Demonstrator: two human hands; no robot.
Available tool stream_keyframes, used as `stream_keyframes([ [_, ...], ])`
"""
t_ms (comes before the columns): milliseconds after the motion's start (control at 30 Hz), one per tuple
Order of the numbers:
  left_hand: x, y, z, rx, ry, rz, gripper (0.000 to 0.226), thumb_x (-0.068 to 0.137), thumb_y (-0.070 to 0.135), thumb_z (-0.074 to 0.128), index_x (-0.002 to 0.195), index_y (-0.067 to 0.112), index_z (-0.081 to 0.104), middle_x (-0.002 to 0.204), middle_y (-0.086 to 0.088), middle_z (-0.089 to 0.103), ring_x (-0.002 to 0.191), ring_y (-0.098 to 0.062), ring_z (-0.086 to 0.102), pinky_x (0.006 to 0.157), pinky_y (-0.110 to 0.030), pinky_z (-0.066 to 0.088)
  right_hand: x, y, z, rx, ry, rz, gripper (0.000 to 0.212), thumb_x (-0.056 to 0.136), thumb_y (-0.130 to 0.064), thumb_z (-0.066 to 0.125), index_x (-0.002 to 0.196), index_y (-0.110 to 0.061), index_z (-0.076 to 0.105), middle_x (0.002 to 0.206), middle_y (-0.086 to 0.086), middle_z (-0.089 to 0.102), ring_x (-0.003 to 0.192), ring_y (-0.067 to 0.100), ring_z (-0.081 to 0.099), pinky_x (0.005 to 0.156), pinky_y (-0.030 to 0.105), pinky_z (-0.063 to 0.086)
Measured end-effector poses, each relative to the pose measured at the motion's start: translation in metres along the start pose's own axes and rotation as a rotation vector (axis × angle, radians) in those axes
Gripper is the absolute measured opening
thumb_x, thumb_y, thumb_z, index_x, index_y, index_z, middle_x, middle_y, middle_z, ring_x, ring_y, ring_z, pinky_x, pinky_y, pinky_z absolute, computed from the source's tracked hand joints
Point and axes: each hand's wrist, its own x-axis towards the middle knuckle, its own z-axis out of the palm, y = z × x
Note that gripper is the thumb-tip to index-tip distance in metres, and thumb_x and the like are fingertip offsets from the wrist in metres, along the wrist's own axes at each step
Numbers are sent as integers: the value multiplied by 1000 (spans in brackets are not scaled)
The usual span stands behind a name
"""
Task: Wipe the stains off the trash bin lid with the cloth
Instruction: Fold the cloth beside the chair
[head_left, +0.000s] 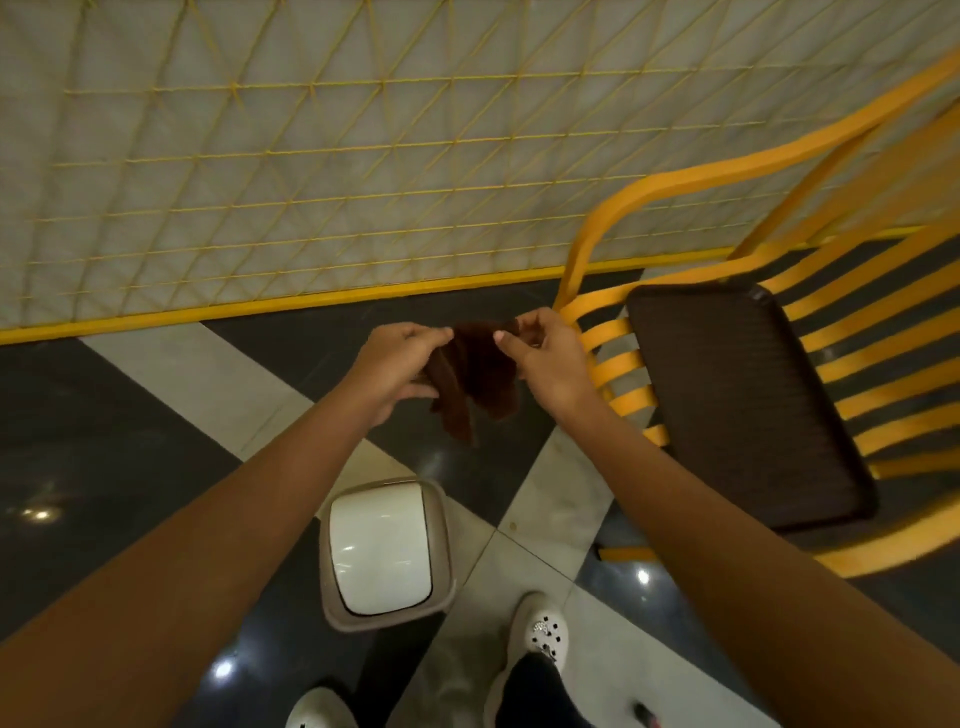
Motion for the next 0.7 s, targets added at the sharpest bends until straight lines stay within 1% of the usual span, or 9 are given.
stream_keyframes([
  [67, 4, 13, 31, -116, -94, -64, 39, 83, 40, 64, 105, 7, 62, 102, -14, 68, 93, -26, 67, 80, -37, 55, -3, 1, -17, 22, -19, 14, 11, 87, -18, 62, 96, -14, 57, 87, 1, 60, 90, 22, 60, 85, 45, 50],
  [133, 7, 21, 64, -155, -131, -61, 47, 79, 42, 68, 107, 5, 63, 103, -12, 68, 95, -25, 66, 79, -35, 56, -9, 6, -37, 0, -117, 1, 27, 88, -12, 60, 114, -8, 59, 103, 8, 65, 100, 22, 61, 91, 42, 49],
  [233, 15, 29, 112, -101, -85, 26, 28, 81, 21, 69, 104, 8, 62, 103, -12, 66, 95, -23, 65, 68, -28, 56, -11, 25, -74, -55, -201, -48, 33, 87, -7, 56, 120, -12, 61, 112, 10, 66, 103, 23, 61, 92, 40, 49],
  [333, 25, 38, 153, -69, -144, 27, 22, 84, 10, 65, 105, 13, 60, 104, -10, 65, 100, -24, 63, 72, -31, 56, -4, 47, -125, 200, 18, 96, 27, 89, -1, 52, 112, -7, 65, 112, 12, 64, 105, 21, 59, 91, 31, 47],
  [400, 32, 45, 180, -40, -254, -3, 23, 85, 10, 64, 106, 14, 60, 107, -11, 66, 99, -23, 64, 74, -32, 55, 6, 67, -158, 376, 119, 233, 33, 88, -2, 54, 120, -13, 59, 120, 9, 60, 111, 21, 56, 91, 29, 47],
  [500, 44, 55, 222, 3, -436, -55, 25, 84, 13, 65, 109, 13, 62, 107, -8, 67, 96, -20, 66, 77, -34, 56, 17, 102, -202, 704, -50, 466, 56, 85, -15, 62, 137, -25, 41, 133, 2, 52, 117, 23, 54, 93, 35, 47],
  [567, 55, 61, 249, 28, -504, -80, 26, 83, 15, 66, 108, 14, 63, 106, -7, 68, 96, -18, 66, 75, -30, 56, 19, 124, -227, 788, -210, 520, 52, 85, -26, 60, 135, -23, 45, 129, 7, 57, 116, 27, 56, 94, 42, 45],
  [633, 68, 64, 274, 30, -555, -107, 27, 82, 14, 68, 108, 15, 62, 108, -5, 68, 98, -16, 65, 77, -28, 55, 18, 144, -244, 845, -211, 504, 44, 88, -24, 55, 131, -14, 50, 124, 13, 60, 110, 29, 59, 88, 41, 50],
  [700, 79, 66, 295, 54, -624, -121, 39, 79, 8, 69, 116, 15, 58, 113, -3, 65, 102, -14, 62, 81, -25, 54, 20, 162, -255, 896, -91, 510, 37, 91, -17, 53, 127, -8, 52, 116, 14, 62, 99, 24, 63, 72, 33, 55],
])
